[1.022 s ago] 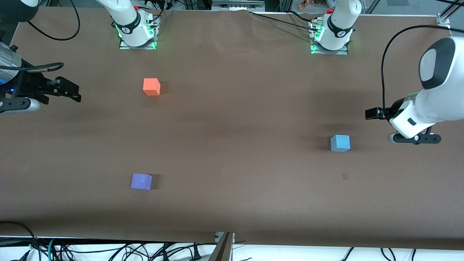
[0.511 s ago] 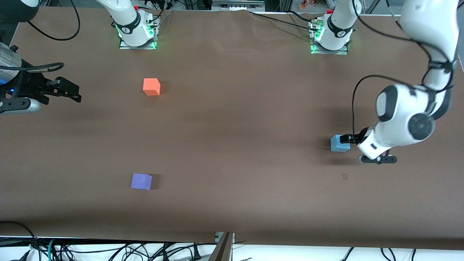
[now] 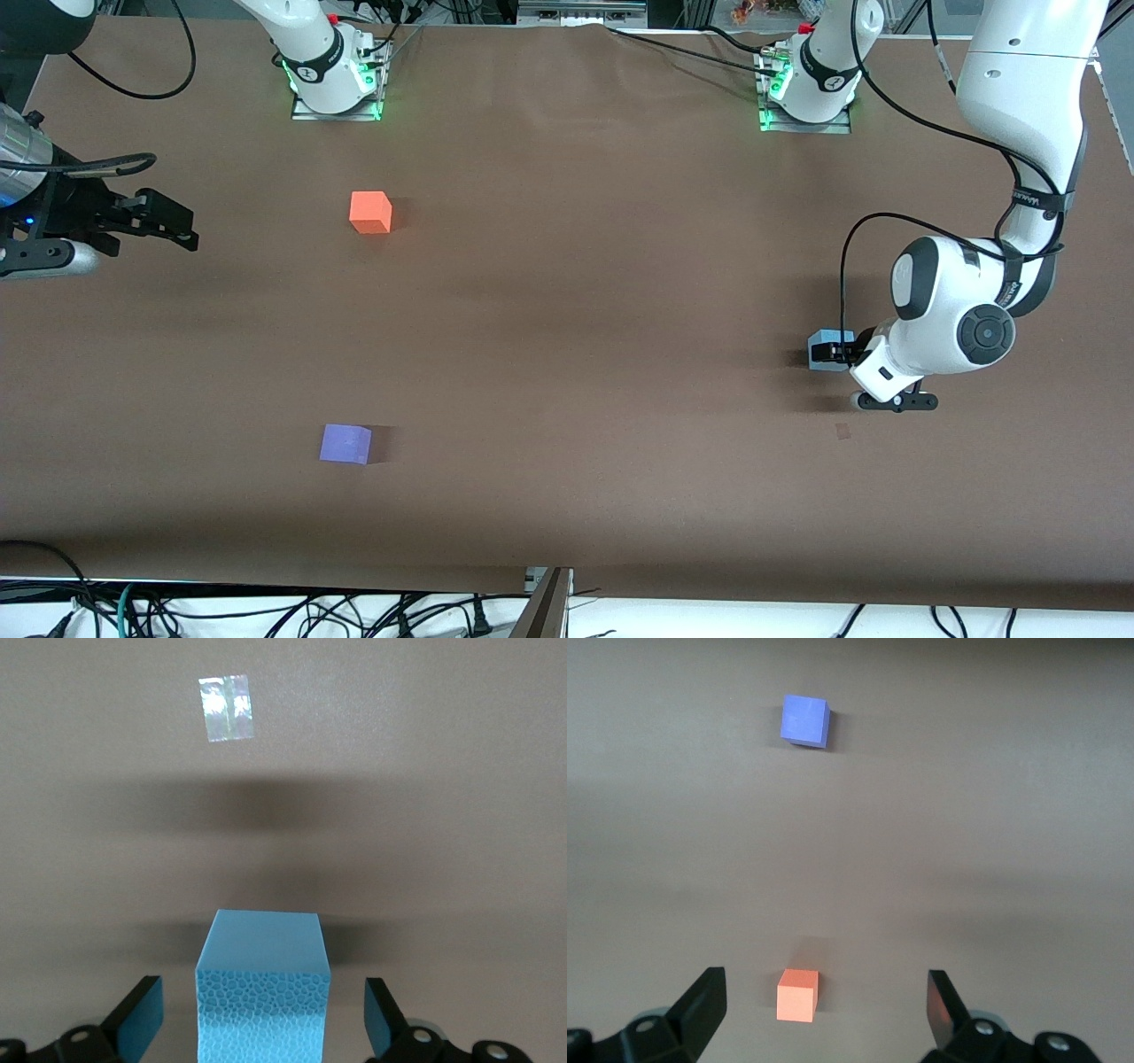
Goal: Place blue block between orange and purple blocks
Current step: 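Reach the left gripper down over the light-blue cube, then close the left gripper on the light-blue cube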
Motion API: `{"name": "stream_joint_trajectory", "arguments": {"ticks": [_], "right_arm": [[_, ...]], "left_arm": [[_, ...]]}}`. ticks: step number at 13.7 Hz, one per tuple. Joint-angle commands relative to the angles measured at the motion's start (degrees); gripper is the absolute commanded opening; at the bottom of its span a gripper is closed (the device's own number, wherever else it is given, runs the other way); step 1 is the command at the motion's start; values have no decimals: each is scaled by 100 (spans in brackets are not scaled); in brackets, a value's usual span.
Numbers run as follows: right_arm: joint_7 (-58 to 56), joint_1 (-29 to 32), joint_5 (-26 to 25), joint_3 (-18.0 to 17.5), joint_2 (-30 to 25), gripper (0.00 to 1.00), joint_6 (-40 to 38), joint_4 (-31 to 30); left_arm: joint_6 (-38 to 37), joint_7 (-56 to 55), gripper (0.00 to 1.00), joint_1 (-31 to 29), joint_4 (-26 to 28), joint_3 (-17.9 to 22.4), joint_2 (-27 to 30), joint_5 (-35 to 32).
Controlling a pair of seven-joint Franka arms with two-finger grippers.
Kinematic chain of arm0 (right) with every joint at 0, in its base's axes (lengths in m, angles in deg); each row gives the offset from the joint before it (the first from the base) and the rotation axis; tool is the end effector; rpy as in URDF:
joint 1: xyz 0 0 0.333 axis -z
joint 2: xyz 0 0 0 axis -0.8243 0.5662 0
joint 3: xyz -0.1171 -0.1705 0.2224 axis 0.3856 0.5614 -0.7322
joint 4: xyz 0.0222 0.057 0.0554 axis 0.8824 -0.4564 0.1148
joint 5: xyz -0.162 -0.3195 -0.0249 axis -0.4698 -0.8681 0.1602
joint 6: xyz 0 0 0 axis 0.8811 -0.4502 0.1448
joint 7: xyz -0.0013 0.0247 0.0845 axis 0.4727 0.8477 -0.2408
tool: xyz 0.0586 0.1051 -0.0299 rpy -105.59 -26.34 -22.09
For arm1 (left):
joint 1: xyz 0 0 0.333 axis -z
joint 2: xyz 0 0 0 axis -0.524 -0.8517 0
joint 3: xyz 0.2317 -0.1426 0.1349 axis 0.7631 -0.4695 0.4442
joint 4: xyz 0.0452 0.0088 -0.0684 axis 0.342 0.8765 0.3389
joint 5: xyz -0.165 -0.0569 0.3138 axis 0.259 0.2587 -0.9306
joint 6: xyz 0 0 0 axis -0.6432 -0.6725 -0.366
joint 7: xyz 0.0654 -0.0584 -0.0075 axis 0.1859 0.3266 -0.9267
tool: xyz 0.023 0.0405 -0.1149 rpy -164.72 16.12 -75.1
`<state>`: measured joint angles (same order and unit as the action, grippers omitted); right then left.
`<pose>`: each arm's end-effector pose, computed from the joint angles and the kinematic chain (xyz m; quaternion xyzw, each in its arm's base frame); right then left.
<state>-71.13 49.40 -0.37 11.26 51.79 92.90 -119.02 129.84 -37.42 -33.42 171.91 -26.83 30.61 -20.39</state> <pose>0.5599 0.0490 0.5786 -0.9991 -0.0380 0.0139 0.0094 0.6047 -0.0272 0.2189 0.9955 0.0087 -0.0920 0.0221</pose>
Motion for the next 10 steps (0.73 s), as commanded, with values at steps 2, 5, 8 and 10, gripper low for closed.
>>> {"name": "stream_joint_trajectory", "arguments": {"ticks": [2,5,8,10], "right_arm": [[46,23,81,-6,-8,100,29,5],[46,23,72,-6,-8,100,29,5],[46,14,72,-6,-16,100,29,5],[46,14,72,-6,-16,100,38,5]], "left_arm": [[166,146,100,23,-63,21,-223,157],[122,155,85,6,42,21,-197,157],[87,146,36,6,51,12,-162,157],[-97,129,12,-3,-19,-128,-127,157]]}}
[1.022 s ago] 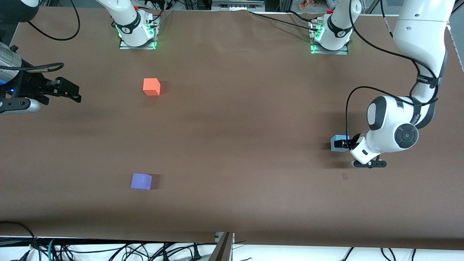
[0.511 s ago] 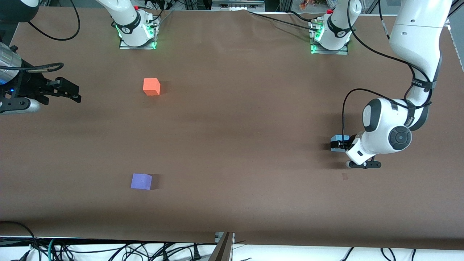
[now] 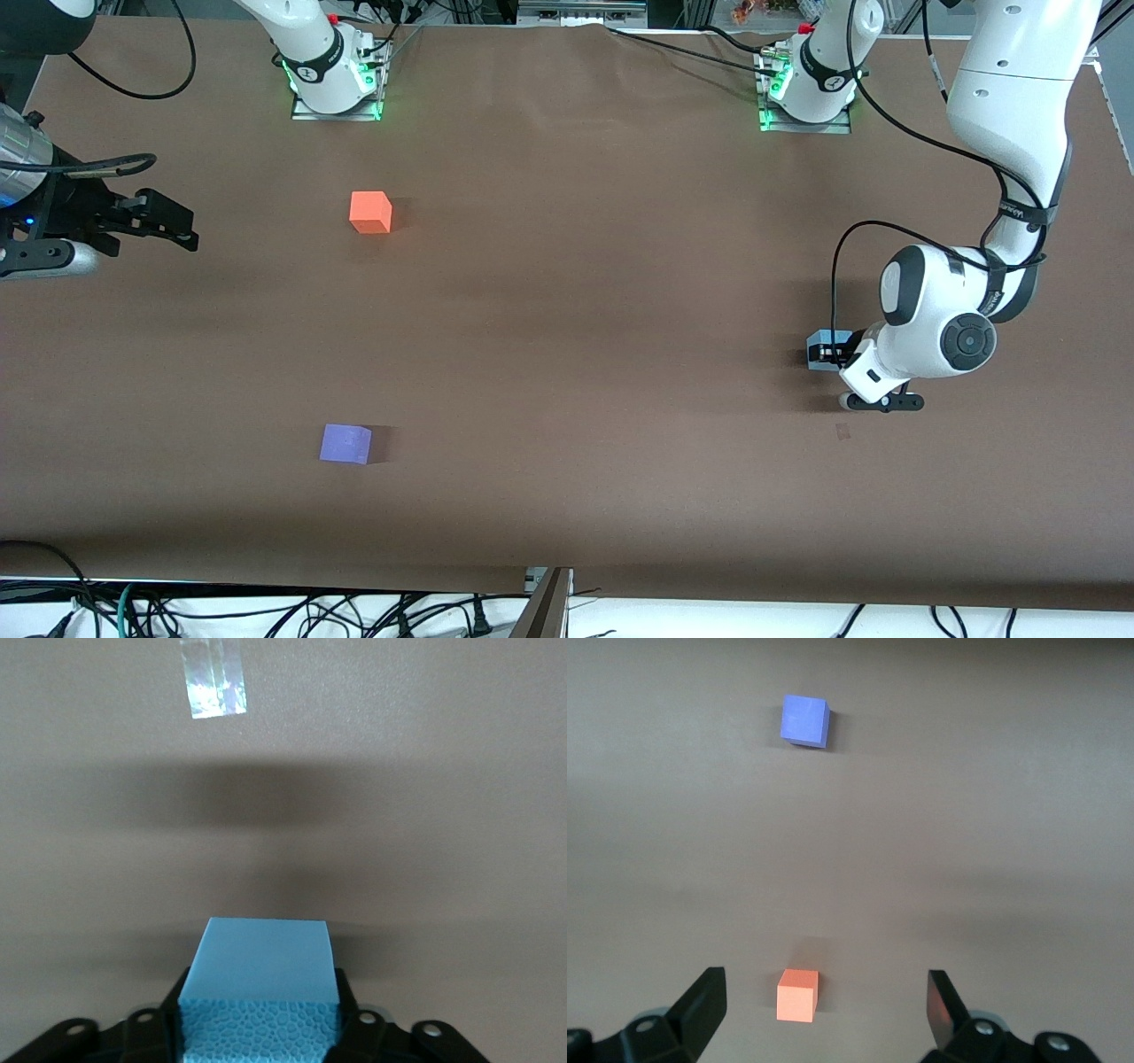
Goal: Place blue block between orange and purple blocks
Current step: 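Close the left gripper on the light-blue cube, then carry the cube with the left gripper while the right gripper reaches out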
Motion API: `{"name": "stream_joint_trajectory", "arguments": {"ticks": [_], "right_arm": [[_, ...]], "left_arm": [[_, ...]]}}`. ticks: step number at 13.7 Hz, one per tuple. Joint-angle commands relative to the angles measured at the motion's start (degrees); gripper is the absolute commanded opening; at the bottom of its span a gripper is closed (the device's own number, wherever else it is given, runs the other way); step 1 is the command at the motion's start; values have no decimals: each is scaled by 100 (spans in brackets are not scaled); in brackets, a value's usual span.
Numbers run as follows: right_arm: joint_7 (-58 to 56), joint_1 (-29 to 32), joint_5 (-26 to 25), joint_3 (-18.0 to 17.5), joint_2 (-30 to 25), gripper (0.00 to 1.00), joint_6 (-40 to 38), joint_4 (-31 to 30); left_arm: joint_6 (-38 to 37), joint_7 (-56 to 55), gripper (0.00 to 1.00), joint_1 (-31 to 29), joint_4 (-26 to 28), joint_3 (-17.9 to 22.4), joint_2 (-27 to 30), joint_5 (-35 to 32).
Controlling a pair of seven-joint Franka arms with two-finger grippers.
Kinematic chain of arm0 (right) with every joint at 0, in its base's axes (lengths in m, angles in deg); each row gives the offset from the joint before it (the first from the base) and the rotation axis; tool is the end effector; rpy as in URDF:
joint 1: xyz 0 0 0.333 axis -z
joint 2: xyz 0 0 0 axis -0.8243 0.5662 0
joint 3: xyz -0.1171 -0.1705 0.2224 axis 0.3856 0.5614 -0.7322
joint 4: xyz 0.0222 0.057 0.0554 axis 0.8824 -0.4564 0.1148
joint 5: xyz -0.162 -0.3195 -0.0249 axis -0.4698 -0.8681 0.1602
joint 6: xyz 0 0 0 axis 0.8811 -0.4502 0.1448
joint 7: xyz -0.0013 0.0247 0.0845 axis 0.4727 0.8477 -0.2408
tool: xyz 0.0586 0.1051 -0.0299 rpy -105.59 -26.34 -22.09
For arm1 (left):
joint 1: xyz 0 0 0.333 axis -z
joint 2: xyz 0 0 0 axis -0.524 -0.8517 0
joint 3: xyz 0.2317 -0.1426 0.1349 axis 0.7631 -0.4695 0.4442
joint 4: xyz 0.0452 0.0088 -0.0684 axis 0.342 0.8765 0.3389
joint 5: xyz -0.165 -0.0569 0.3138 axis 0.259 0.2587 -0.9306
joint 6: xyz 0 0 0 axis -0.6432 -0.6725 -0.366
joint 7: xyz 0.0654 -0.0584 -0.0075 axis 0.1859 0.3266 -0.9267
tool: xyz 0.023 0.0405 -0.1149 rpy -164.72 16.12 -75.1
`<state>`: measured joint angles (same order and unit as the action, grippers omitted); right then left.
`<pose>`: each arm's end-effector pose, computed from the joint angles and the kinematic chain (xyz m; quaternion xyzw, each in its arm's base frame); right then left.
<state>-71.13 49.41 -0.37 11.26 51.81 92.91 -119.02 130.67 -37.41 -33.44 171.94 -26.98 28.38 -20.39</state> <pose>0.5600 0.0489 0.5784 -0.9991 -0.0379 0.0140 0.0094 0.6016 -0.0286 0.1962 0.9942 0.0082 -0.1044 0.0235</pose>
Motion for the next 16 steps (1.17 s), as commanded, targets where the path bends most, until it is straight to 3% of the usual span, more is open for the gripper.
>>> {"name": "stream_joint_trajectory", "arguments": {"ticks": [1,4,7,9,11,13,16], "right_arm": [[46,13,72,-6,-18,100,37,5],[-16,31,72,-6,-18,100,19,5],[-78,66,72,3,-10,100,19,5],[-42,31,-7,3,69,100,37,-13],[-33,92,46,11,113,100,72,-22],[-51,154,-6,11,314,100,159,-13],[-42,224,-42,11,534,100,134,-30]], "left_arm": [[-268,68,3,8,-66,-157,184,157],[-539,-248,0,8,-285,-604,395,209],[-866,-1326,0,104,-864,-1385,379,534],[-849,-2406,0,760,-1591,-1677,-32,517],[-823,-3610,0,1779,-2811,-1460,-804,491],[-570,-4403,0,2719,-3771,-960,-1560,508],[598,-5362,0,3960,-4127,-152,-2441,508]]}}
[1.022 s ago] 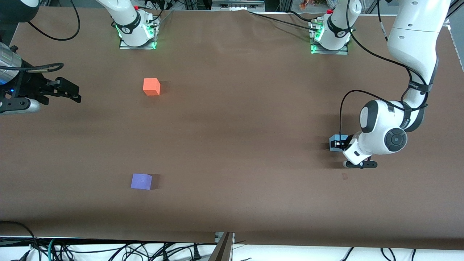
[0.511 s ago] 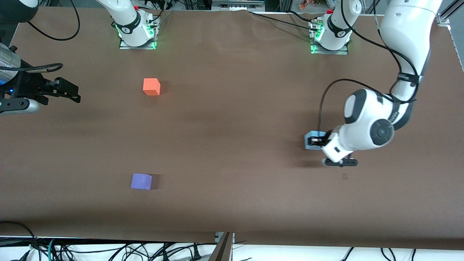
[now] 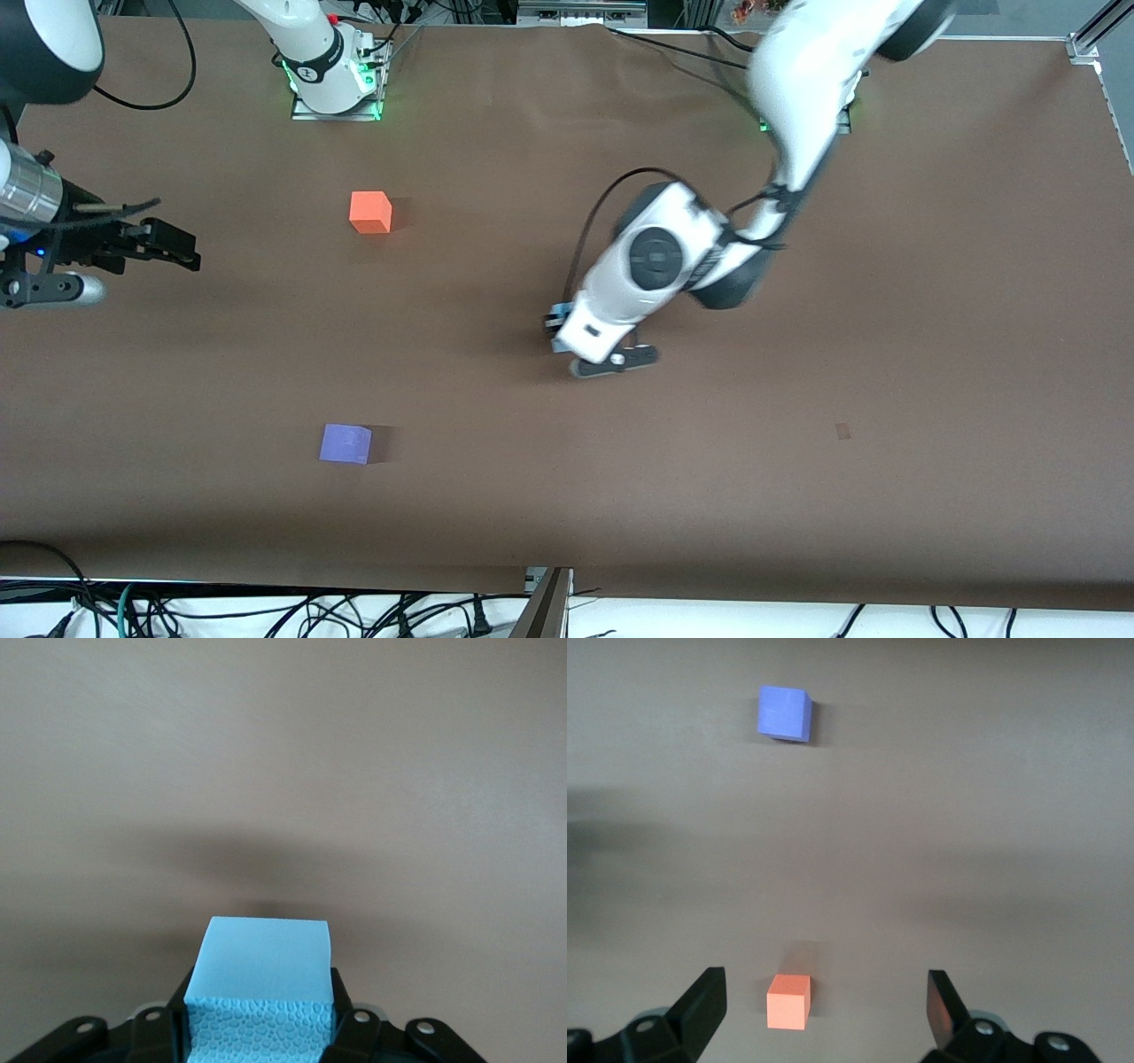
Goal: Place blue block between orange and purple blocks
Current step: 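Carry the cube with the left gripper while the right gripper reaches out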
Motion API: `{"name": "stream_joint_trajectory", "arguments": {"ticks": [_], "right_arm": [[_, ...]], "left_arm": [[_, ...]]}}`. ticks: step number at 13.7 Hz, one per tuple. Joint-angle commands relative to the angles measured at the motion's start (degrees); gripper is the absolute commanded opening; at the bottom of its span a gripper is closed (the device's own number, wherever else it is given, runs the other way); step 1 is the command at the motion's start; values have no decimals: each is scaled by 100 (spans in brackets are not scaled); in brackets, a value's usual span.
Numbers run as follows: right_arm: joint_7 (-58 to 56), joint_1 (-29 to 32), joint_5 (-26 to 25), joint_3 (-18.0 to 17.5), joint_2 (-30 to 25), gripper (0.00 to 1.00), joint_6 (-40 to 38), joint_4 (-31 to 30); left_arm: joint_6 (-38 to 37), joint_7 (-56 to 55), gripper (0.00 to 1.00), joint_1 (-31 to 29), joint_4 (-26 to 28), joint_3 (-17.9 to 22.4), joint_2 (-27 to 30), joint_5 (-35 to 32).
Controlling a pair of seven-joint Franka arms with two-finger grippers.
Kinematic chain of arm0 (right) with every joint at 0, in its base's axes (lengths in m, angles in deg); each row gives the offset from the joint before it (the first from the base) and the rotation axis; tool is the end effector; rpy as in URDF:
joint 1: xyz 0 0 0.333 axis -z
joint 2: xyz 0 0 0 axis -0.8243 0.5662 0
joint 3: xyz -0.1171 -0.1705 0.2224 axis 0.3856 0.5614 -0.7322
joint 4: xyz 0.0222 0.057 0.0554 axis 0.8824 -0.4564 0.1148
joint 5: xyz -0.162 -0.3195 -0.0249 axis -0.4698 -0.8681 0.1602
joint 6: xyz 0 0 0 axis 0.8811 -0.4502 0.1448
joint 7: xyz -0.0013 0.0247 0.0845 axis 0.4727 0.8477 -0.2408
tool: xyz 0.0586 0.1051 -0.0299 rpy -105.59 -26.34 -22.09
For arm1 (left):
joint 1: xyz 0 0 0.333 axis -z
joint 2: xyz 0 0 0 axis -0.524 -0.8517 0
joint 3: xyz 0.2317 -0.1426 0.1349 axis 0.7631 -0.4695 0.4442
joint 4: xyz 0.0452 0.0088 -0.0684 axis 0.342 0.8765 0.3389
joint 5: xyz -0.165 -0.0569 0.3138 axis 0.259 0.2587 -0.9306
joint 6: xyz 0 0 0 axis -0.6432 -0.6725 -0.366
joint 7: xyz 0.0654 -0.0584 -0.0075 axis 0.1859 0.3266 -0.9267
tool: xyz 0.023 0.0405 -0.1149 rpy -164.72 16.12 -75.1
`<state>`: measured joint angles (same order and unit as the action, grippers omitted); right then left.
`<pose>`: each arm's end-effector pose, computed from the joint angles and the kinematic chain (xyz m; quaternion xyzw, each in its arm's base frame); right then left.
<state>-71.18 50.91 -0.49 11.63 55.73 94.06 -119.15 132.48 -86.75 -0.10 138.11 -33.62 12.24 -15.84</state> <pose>0.5792 0.0319 0.5400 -0.9990 -0.0216 0.0390 0.0063 0.5665 -0.4740 0.2571 0.9801 0.1463 -0.0339 0.1296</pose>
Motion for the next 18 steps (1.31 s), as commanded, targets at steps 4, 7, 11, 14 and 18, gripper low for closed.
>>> {"name": "stream_joint_trajectory", "arguments": {"ticks": [4,7,11,14,18], "right_arm": [[50,66,14,-25,293,100,45,-9],[77,-5,110,-60,477,100,80,0],[532,-347,259,-78,741,100,475,0],[700,-838,348,-78,978,100,721,18],[718,-1278,391,-78,1321,100,1318,18]], "left_arm": [[588,-607,0,936,-735,805,-1014,80],[561,-528,100,945,-691,840,-970,-8],[-262,-519,100,735,-770,823,-629,36],[-1202,-388,100,173,-762,752,-40,62],[-2310,-89,100,-967,-709,743,794,457]]}}
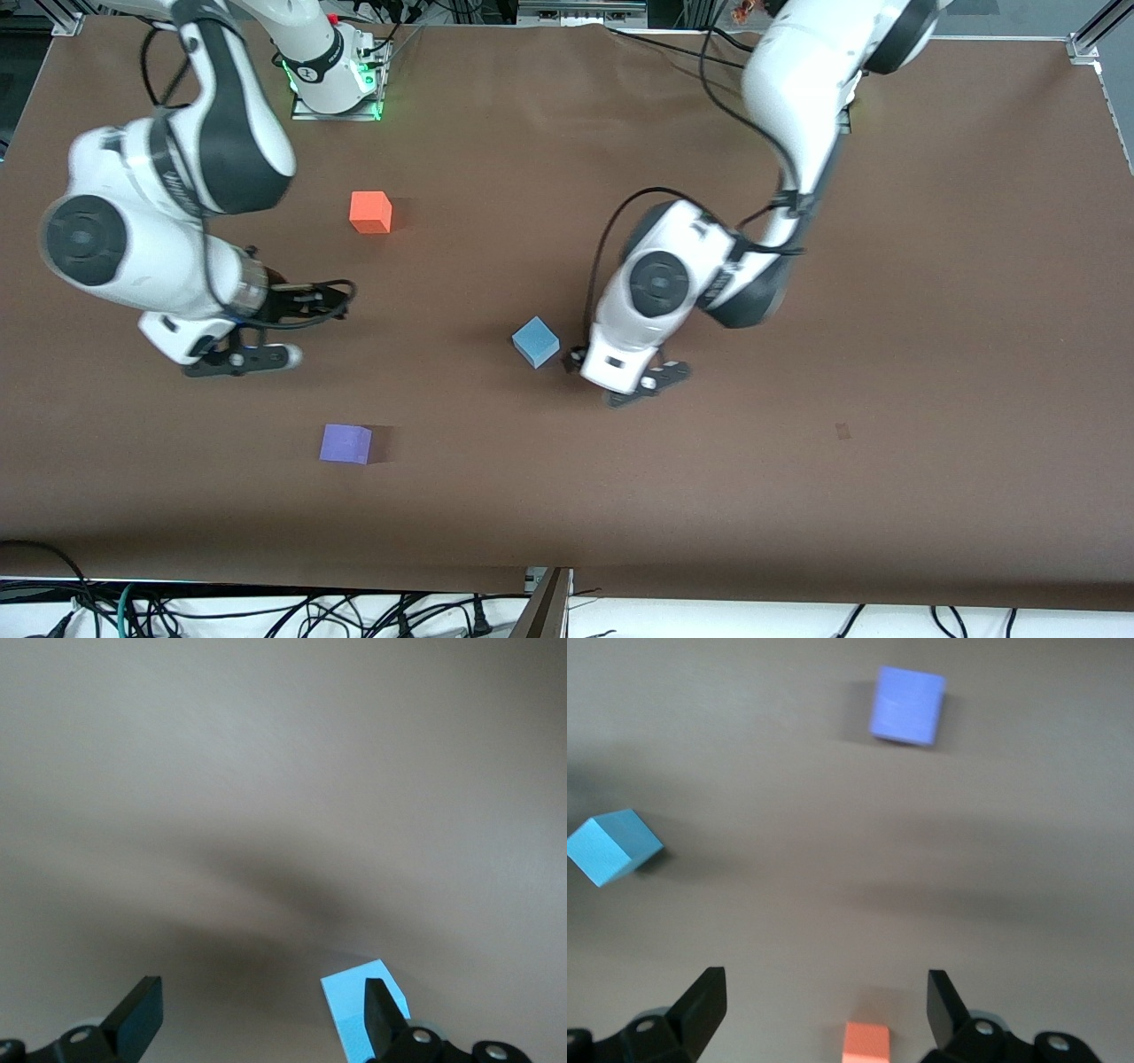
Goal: Place blue block between orange and purple blocks
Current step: 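Grasp the cube with the right gripper while the left gripper withdraws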
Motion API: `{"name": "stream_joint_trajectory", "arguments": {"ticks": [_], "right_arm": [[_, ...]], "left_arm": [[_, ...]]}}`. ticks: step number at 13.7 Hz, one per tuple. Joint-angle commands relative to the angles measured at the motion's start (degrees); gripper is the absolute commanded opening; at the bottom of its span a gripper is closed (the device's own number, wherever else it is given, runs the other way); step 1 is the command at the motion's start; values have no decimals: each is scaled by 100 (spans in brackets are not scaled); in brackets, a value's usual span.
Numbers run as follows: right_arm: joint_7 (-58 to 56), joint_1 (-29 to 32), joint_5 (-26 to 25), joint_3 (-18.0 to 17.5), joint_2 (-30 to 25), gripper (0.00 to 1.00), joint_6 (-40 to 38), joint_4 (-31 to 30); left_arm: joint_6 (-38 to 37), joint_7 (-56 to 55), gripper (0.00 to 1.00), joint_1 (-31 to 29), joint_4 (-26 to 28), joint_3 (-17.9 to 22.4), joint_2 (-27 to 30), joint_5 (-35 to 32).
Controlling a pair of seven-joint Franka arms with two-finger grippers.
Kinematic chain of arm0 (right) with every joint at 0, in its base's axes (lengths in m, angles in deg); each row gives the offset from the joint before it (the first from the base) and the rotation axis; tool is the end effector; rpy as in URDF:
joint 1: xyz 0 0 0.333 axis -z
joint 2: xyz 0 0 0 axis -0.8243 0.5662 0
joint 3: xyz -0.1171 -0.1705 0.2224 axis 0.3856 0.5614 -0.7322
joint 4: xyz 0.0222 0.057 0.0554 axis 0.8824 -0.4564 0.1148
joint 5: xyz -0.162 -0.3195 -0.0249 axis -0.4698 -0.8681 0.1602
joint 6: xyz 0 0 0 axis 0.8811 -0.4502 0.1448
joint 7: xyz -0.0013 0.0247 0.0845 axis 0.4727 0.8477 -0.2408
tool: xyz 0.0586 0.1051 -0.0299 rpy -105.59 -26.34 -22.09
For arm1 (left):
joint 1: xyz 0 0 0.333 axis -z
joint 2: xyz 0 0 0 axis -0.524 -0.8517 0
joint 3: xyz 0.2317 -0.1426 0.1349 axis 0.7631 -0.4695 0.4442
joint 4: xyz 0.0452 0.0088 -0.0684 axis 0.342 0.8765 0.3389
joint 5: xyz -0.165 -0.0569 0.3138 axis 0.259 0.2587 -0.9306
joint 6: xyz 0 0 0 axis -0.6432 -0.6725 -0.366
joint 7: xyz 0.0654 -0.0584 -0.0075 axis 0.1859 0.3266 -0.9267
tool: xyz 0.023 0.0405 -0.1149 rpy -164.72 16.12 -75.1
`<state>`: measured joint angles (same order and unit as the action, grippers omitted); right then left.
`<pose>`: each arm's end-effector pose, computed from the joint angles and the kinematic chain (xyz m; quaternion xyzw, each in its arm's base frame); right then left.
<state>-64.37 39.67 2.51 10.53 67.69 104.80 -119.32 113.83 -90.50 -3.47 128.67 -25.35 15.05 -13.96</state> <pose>0.6117 0.1738 0.4259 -0.9962 -0.0619 0.0563 0.0229 0.6263 -0.3776 0.3285 0.9674 0.2404 -0.0467 0.0647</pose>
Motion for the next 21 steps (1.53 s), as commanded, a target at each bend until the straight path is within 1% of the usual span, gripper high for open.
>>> {"name": "stream_joint_trajectory", "arguments": {"ticks": [1,2,3,4,5,7,8,9,10,11,12,13,14,15,16,17,18,20,21], "right_arm": [[108,-338,83,32,204,100,359,35],[161,-532,65,32,300,100,516,35],[161,-786,22,32,397,100,753,35],[178,-1015,21,32,511,100,938,35],[257,-1191,21,32,617,100,1088,35],[267,-1446,4,32,836,100,1395,35],[214,-1552,-5,32,959,100,1580,35],[205,-1684,-40,32,1082,100,1816,35],[214,-1824,-153,32,1188,100,2045,35],[214,-1930,-276,32,1294,100,2195,35],[205,-1983,-347,32,1399,100,2284,35],[196,-2045,-461,32,1513,100,2406,35],[127,-2097,-636,32,1619,100,2564,35],[13,-2133,-734,32,1715,100,2696,35],[-75,-2151,-735,32,1795,100,2802,35],[-85,-2194,-743,32,1856,100,2908,35],[-85,-2203,-735,32,1918,100,2987,35],[-94,-2308,-734,32,1971,100,3110,35],[-68,-2344,-726,32,1971,100,3111,35]], "left_arm": [[-866,626,100,-1147,235,-84,664,348],[-1358,1195,100,-1674,226,-92,770,506],[-1693,1888,100,-2158,226,-75,858,568],[-1853,2608,100,-2615,244,-75,911,577],[-2003,3216,100,-2933,279,-75,1007,569],[-2267,3739,100,-3339,340,-66,1262,525],[-2390,3784,100,-3419,471,-40,1481,507],[-2513,3811,100,-3428,716,-22,1788,307],[-2523,3811,100,-3420,1110,-48,2200,-95],[-2479,3811,100,-3385,1619,-75,2630,-369],[-2339,3802,100,-3376,2215,-75,3078,-459],[-2051,3793,100,-3376,3004,-75,3692,-512],[-1761,3750,100,-3376,3856,-75,4437,-521],[-1540,3749,100,-3376,4578,-83,5063,-521],[-1443,3741,100,-3376,5012,-84,5487,-521],[-1415,3723,100,-3376,5190,-92,5639,-521],[-1380,3688,100,-3385,5218,-92,5632,-538],[-1136,3426,100,-3393,5402,-162,5640,-844],[-1021,3311,100,-3402,5447,-284,5632,-1038]]}}
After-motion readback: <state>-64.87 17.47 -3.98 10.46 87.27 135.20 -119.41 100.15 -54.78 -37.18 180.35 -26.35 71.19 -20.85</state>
